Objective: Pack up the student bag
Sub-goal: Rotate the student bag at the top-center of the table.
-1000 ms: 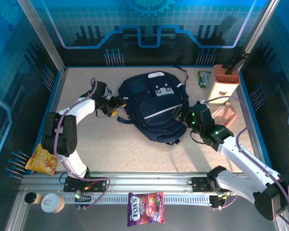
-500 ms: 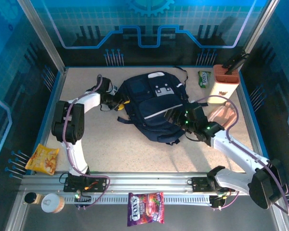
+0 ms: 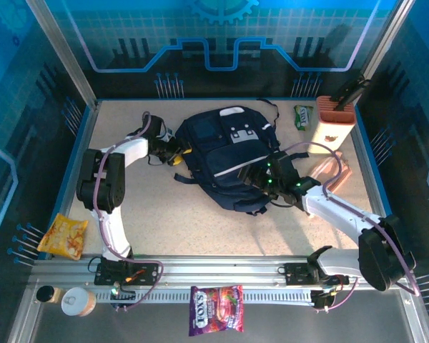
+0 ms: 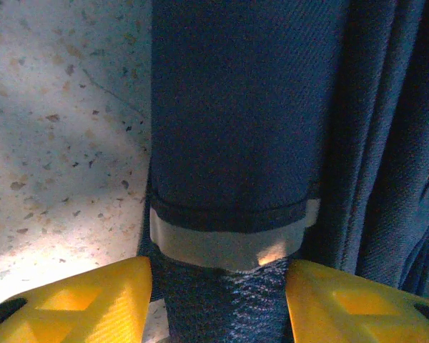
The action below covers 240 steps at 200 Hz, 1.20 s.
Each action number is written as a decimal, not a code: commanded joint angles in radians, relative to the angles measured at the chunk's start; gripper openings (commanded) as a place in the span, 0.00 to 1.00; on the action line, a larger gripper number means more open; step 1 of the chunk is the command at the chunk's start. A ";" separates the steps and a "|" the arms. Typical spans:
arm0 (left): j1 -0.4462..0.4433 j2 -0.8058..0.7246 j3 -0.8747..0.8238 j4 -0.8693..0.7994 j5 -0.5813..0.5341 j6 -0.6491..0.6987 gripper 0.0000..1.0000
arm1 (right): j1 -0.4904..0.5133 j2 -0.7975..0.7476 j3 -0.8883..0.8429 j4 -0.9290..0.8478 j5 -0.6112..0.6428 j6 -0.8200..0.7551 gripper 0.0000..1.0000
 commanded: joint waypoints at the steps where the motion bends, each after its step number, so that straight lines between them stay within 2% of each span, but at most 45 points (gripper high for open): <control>1: 0.012 0.023 -0.023 0.073 0.066 -0.048 0.54 | -0.001 0.024 0.037 0.035 -0.017 0.002 0.94; 24: 0.012 0.049 -0.010 0.099 0.088 -0.068 0.51 | -0.002 0.050 0.045 0.057 -0.038 0.003 0.94; 53: 0.012 0.052 -0.006 0.101 0.094 -0.072 0.43 | -0.010 0.087 0.061 0.089 -0.050 -0.001 0.93; 66: 0.013 0.043 -0.011 0.097 0.087 -0.068 0.34 | -0.014 0.112 0.080 0.097 -0.054 -0.013 0.93; 103: 0.022 -0.019 -0.064 0.121 0.068 -0.072 0.00 | -0.034 0.214 0.143 0.109 -0.075 -0.057 0.92; 152: 0.079 -0.230 -0.255 0.166 0.012 -0.149 0.00 | -0.062 0.383 0.320 0.108 -0.101 -0.176 0.89; 178: 0.084 -0.385 -0.370 0.154 -0.052 -0.208 0.00 | -0.065 0.518 0.483 0.081 -0.167 -0.271 0.88; 204: 0.083 -0.513 -0.492 0.200 -0.080 -0.304 0.00 | -0.065 0.639 0.635 0.015 -0.171 -0.331 0.88; 222: 0.076 -0.573 -0.558 0.231 -0.087 -0.366 0.00 | -0.065 0.674 0.695 -0.025 -0.156 -0.358 0.87; 240: 0.072 -0.608 -0.588 0.239 -0.085 -0.409 0.00 | -0.065 0.643 0.709 -0.071 -0.124 -0.376 0.86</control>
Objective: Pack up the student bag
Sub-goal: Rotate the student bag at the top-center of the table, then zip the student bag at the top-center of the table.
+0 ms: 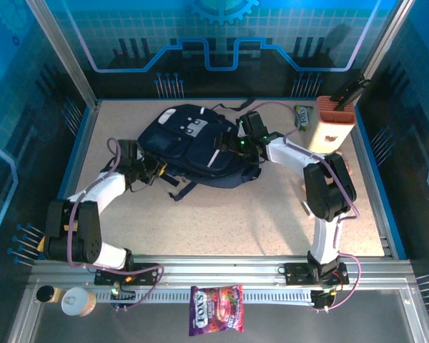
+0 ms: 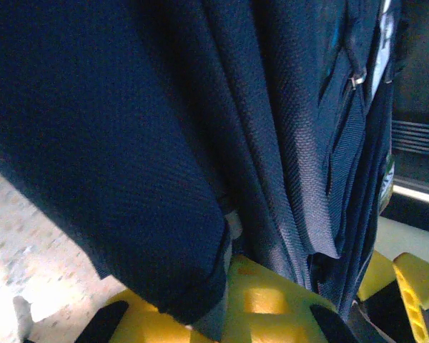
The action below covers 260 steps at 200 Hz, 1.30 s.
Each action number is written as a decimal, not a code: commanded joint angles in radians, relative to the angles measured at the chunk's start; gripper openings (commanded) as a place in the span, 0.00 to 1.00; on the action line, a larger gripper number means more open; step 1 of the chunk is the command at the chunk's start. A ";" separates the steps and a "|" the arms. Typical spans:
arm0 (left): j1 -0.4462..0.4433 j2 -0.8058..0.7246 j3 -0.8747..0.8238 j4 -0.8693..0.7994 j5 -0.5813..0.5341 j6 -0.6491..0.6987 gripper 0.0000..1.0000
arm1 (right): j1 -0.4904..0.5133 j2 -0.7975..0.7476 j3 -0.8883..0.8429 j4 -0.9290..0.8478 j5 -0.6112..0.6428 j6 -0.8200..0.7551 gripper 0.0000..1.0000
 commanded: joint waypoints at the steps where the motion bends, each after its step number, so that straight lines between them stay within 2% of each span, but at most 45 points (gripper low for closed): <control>1: -0.015 -0.062 -0.042 0.034 0.055 -0.098 0.00 | -0.011 -0.023 0.047 -0.074 0.024 -0.074 0.86; 34: -0.020 -0.103 -0.042 0.047 0.064 -0.138 0.00 | 0.000 -0.207 -0.007 -0.181 0.118 -0.127 0.87; 59: -0.039 -0.124 -0.020 0.029 0.057 -0.136 0.00 | 0.055 -0.322 -0.069 -0.259 0.176 -0.146 0.87; 90: -0.061 -0.141 -0.006 0.014 0.037 -0.131 0.00 | 0.203 -0.423 -0.148 -0.332 0.340 -0.108 0.85; 116: -0.074 -0.155 0.005 0.002 0.030 -0.121 0.00 | 0.369 -0.456 -0.184 -0.354 0.499 -0.029 0.81; 148: -0.089 -0.173 0.010 -0.046 0.009 -0.124 0.00 | 0.572 -0.389 -0.164 -0.337 0.663 0.069 0.71; 174: -0.090 -0.184 0.016 -0.092 0.009 -0.124 0.00 | 0.669 -0.262 -0.065 -0.364 0.721 0.169 0.60; 218: -0.093 -0.210 0.009 -0.116 0.006 -0.126 0.00 | 0.706 -0.056 0.138 -0.411 0.690 0.256 0.46; 260: -0.097 -0.207 0.016 -0.116 0.032 -0.136 0.00 | 0.694 0.040 0.234 -0.435 0.717 0.321 0.37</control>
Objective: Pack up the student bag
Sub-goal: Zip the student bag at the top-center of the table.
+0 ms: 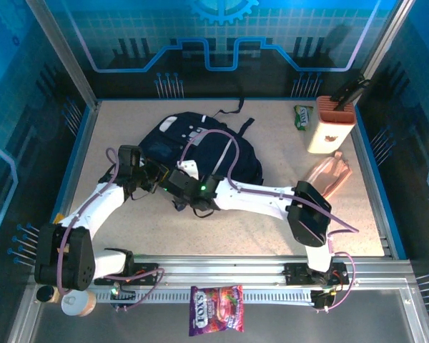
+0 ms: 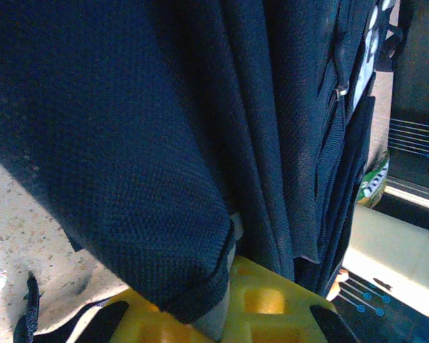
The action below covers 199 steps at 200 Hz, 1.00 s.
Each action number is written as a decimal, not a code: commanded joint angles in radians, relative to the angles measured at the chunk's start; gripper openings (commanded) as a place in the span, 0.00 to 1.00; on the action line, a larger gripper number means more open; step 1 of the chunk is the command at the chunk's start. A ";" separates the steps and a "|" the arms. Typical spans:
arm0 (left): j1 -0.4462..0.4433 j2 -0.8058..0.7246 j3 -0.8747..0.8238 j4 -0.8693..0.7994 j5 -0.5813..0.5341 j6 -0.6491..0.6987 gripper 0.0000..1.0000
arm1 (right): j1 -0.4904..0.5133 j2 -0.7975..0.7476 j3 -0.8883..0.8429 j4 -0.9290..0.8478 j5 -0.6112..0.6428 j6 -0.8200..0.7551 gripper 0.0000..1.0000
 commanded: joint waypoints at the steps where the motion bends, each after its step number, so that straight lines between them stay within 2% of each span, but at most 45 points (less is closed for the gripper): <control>1: -0.018 -0.036 0.052 0.010 0.088 -0.010 0.00 | -0.001 0.039 0.052 -0.048 0.051 0.072 0.37; 49: -0.020 -0.021 0.060 0.017 0.095 -0.010 0.00 | -0.017 0.082 0.086 -0.090 0.097 0.114 0.30; 110: -0.024 -0.016 0.072 0.009 0.130 -0.015 0.00 | -0.062 0.147 0.139 -0.120 0.162 0.130 0.31; 157: -0.024 -0.014 0.083 -0.006 0.156 0.004 0.01 | -0.099 0.197 0.209 -0.128 0.162 0.109 0.37; 199: -0.024 -0.012 0.087 -0.009 0.141 -0.003 0.00 | -0.113 0.198 0.211 -0.153 0.169 0.105 0.23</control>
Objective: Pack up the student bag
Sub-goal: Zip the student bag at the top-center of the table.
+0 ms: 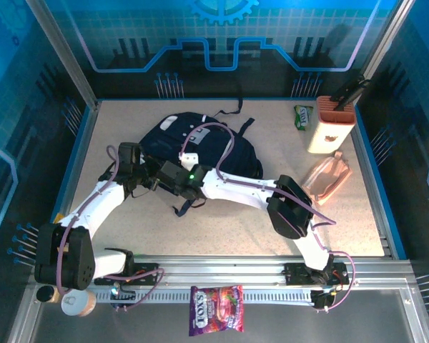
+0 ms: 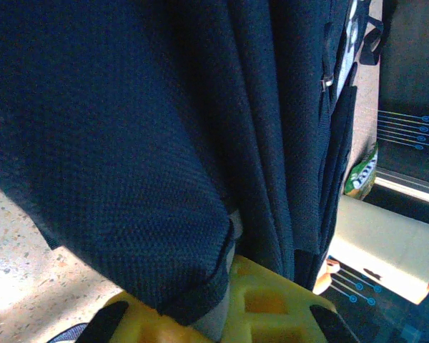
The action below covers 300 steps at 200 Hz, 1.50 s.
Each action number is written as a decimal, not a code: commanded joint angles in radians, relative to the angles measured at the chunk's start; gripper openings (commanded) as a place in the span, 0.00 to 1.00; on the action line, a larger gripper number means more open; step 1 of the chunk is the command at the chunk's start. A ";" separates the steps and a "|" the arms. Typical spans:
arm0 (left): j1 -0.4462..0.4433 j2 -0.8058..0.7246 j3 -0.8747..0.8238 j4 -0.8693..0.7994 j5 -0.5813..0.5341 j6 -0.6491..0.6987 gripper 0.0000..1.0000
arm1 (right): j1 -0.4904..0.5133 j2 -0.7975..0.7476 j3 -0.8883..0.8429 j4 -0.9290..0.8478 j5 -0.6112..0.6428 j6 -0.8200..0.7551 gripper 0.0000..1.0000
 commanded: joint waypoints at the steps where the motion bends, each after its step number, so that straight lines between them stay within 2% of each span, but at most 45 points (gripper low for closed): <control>1: -0.017 -0.016 0.056 -0.002 0.121 -0.004 0.00 | -0.052 0.026 0.013 -0.004 0.078 -0.004 0.23; 55: -0.017 -0.009 0.073 -0.007 0.067 -0.001 0.00 | -0.059 -0.081 -0.149 0.078 0.056 -0.078 0.11; 125: -0.013 0.017 0.064 -0.021 0.005 0.014 0.00 | -0.059 -0.294 -0.452 0.161 0.058 -0.153 0.09; 171: -0.003 0.016 0.057 -0.027 -0.003 0.026 0.00 | -0.070 -0.403 -0.612 0.144 0.094 -0.148 0.10; 205: -0.003 0.014 0.052 -0.023 0.003 0.028 0.00 | -0.070 -0.384 -0.620 0.180 0.052 -0.213 0.09; 254: -0.003 0.007 0.048 -0.023 0.016 0.027 0.00 | -0.070 -0.320 -0.551 0.204 0.010 -0.268 0.20; 300: -0.002 0.002 0.050 -0.032 0.000 0.038 0.00 | -0.071 -0.348 -0.568 0.190 0.048 -0.251 0.10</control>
